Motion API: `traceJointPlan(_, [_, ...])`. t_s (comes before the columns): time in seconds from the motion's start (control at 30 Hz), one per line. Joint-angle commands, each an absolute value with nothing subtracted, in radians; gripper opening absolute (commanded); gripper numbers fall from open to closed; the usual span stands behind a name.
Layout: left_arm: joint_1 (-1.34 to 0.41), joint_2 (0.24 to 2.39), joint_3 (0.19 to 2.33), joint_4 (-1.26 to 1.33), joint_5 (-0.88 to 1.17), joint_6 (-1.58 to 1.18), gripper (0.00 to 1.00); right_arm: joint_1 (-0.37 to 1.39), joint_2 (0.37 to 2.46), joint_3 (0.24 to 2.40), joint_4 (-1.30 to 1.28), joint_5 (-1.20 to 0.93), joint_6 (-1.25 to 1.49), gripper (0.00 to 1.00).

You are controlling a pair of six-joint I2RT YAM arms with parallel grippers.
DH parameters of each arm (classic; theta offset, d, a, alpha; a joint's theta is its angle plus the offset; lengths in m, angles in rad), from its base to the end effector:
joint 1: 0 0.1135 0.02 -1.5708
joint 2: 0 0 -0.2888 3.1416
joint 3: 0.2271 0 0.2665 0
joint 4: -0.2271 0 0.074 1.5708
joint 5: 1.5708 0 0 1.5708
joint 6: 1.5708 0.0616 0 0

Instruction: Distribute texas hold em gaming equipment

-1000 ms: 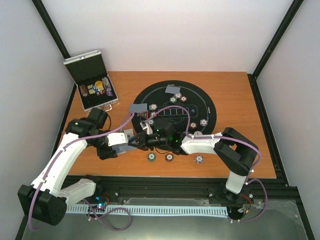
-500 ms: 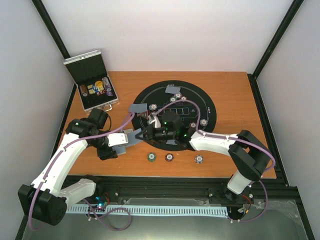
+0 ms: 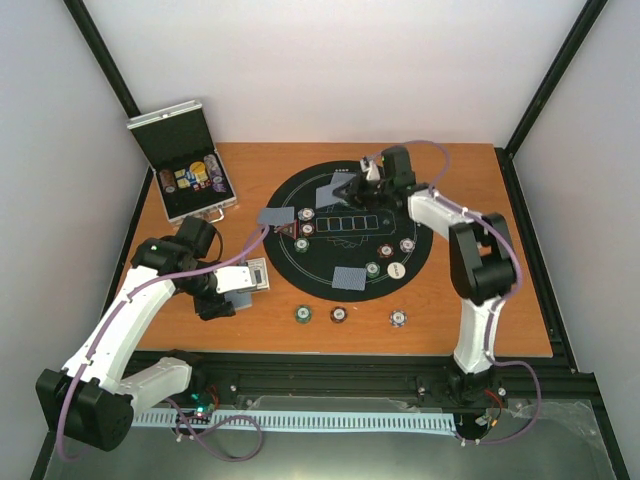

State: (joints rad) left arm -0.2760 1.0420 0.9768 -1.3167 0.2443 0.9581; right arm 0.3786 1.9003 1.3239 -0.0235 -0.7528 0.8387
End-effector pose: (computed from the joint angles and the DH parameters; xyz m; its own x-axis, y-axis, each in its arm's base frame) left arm 0.1522 -0.0586 0.2744 -0.2914 0.9076 -0.3023 0.9503 0.3108 0.0170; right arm 0.4138 0.2099 0.2284 -0.9413 0.2097 -0.2646 -0.1406 0.4690 0.8719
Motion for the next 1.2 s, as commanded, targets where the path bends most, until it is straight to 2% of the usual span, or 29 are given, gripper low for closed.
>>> traceJointPlan(0.0, [-0.273, 1.032, 1.002, -1.325, 0.264, 0.974, 0.01, 0.279, 2.120, 1.571, -0.199, -0.832, 0.750, 0.03])
traceJointPlan(0.13, [-0.273, 1.042, 1.002, -1.321, 0.266, 0.967, 0.01, 0.246, 2.324, 1.881, -0.350, -0.801, 0.709, 0.03])
traceJointPlan(0.37, [-0.273, 1.054, 1.002, -1.333, 0.268, 0.963, 0.01, 0.223, 2.594, 2.282, -0.525, -0.737, 0.693, 0.03])
traceJointPlan(0.4, [-0.273, 1.052, 1.002, -1.336, 0.269, 0.963, 0.01, 0.218, 2.622, 2.324, -0.546, -0.733, 0.694, 0.04])
traceJointPlan(0.5, [-0.273, 1.044, 0.995, -1.335, 0.266, 0.961, 0.01, 0.206, 2.665, 2.409, -0.599, -0.718, 0.693, 0.22])
traceJointPlan(0.57, [-0.274, 1.042, 0.994, -1.335, 0.265, 0.960, 0.01, 0.196, 2.649, 2.405, -0.619, -0.706, 0.686, 0.32])
traceJointPlan(0.67, [-0.273, 1.042, 1.000, -1.340, 0.265, 0.959, 0.01, 0.187, 2.591, 2.366, -0.651, -0.673, 0.653, 0.40])
traceJointPlan(0.97, [-0.273, 1.033, 1.005, -1.350, 0.252, 0.956, 0.01, 0.176, 2.253, 2.056, -0.664, -0.583, 0.575, 0.48])
traceJointPlan(1.17, [-0.273, 1.020, 1.016, -1.369, 0.251, 0.962, 0.01, 0.225, 1.926, 1.620, -0.462, -0.608, 0.624, 0.55])
